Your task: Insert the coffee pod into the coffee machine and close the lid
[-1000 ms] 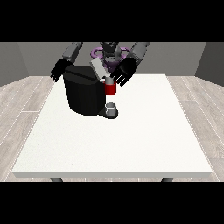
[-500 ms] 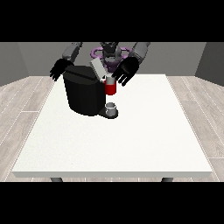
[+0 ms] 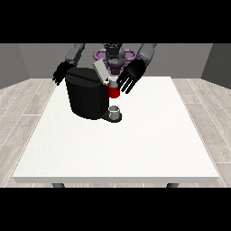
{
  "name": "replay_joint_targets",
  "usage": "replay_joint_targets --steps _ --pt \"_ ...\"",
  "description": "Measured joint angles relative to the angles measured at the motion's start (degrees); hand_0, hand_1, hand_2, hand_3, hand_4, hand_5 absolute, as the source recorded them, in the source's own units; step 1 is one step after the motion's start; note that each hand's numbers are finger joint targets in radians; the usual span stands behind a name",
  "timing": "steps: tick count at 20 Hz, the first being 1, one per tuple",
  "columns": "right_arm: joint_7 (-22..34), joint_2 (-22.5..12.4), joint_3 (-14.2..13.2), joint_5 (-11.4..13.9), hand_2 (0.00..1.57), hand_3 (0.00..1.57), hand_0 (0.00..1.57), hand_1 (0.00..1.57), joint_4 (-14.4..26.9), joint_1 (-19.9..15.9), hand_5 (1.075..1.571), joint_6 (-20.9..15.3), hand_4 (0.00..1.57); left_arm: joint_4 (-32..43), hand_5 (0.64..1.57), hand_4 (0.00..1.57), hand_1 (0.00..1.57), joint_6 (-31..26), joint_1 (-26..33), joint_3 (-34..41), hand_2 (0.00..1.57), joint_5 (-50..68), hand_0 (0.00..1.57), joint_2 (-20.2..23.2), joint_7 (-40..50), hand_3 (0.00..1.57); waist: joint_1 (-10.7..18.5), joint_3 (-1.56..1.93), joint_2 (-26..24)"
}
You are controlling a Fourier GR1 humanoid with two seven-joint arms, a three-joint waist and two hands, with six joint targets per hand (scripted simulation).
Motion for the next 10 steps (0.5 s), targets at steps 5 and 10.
replay_joint_targets --steps 5,10 --pt "0.48 -0.39 -0.75 -0.60 0.00 0.00 0.00 0.00 0.85 0.54 1.571 0.25 0.36 0.27 1.571 0.00 0.00 -1.46 0.51 -0.88 0.00 -0.93 0.00 -0.59 0.38 0.00 0.52 -0.08 -1.49" --pt "0.93 -0.99 -1.79 -1.09 0.00 0.00 0.00 0.00 2.17 0.91 1.571 0.31 0.38 -0.12 1.571 0.00 0.00 -2.00 1.35 -1.23 0.00 -1.41 0.00 -1.66 0.87 0.00 1.62 -0.13 -3.10"
